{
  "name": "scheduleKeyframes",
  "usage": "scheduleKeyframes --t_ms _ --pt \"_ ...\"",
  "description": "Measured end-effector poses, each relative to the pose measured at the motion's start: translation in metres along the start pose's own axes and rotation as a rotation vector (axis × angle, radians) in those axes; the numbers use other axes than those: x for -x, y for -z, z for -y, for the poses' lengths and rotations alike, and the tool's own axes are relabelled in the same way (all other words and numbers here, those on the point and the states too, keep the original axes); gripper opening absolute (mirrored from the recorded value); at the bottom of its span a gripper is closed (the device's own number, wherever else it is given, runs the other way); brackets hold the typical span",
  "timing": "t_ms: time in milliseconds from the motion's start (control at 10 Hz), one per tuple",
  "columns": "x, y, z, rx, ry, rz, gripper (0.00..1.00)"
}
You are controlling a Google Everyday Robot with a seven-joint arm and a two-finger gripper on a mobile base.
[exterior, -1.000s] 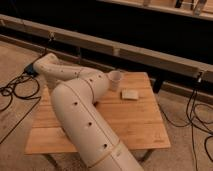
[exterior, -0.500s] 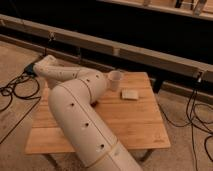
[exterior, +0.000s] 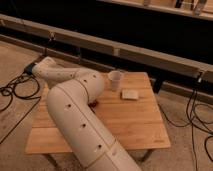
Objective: Place the eraser on the white sponge
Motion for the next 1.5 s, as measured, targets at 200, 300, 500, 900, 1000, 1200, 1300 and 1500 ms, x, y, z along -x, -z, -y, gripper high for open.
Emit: scheduleKeyframes --t_ms 200,300,500,900,1000,1200,1300,1500 --pt "-0.002 -0.002 0.012 -0.019 -0.027 -0.007 0.65" --pt "-0.003 -0.002 0.021 -0.028 -0.046 -0.009 0.65" --pt "-0.004 -0.002 0.041 -0.04 -0.086 -0.01 0.65" --pt "-0.01 -0.002 0.078 -0.056 -0.153 -0.011 0.65" --pt "-0.012 -0.003 0.088 -0.06 -0.17 -0.012 0.65" --pt "-0.015 -0.005 0.103 -0.064 -0.193 -0.014 0.65" --pt "-0.016 -0.006 0.105 -0.045 -0.175 -0.011 0.65" --pt "-0.015 -0.003 0.093 0.011 -0.068 0.002 0.65"
